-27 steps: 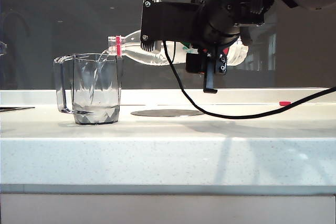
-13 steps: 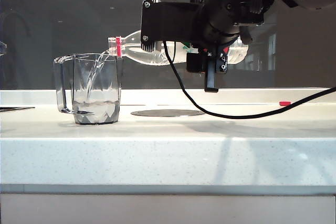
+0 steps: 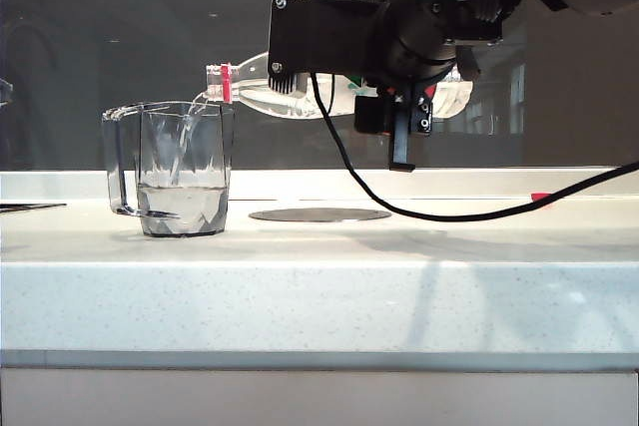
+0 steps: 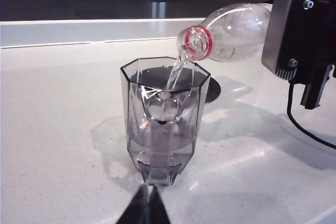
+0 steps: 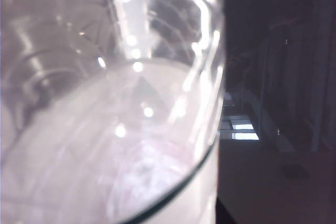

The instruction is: Pick up the mineral water bottle on the table and pour water into the mug until it's half full.

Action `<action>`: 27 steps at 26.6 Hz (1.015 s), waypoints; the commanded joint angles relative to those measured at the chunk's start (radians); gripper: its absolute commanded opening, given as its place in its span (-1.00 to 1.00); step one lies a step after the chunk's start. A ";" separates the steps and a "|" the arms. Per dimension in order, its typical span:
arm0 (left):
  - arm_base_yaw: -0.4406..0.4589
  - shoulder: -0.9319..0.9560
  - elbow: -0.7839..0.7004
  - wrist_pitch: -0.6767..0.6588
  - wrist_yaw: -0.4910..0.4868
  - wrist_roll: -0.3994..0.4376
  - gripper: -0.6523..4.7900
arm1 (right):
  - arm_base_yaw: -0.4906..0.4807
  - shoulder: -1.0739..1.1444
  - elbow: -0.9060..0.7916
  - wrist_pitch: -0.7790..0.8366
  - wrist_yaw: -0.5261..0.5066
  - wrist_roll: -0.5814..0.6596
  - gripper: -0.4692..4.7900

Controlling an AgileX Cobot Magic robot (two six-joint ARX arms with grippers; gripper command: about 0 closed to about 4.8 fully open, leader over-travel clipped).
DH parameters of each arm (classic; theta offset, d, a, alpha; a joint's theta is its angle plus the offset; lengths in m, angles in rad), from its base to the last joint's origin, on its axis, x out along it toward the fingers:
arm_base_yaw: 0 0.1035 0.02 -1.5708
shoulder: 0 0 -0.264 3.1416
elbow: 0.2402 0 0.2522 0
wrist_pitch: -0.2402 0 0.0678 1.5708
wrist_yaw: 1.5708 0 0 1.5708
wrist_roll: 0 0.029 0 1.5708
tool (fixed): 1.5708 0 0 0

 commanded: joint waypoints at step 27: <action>0.001 0.000 0.003 0.011 0.004 0.002 -0.77 | 0.002 -0.022 0.010 0.051 0.000 0.005 0.06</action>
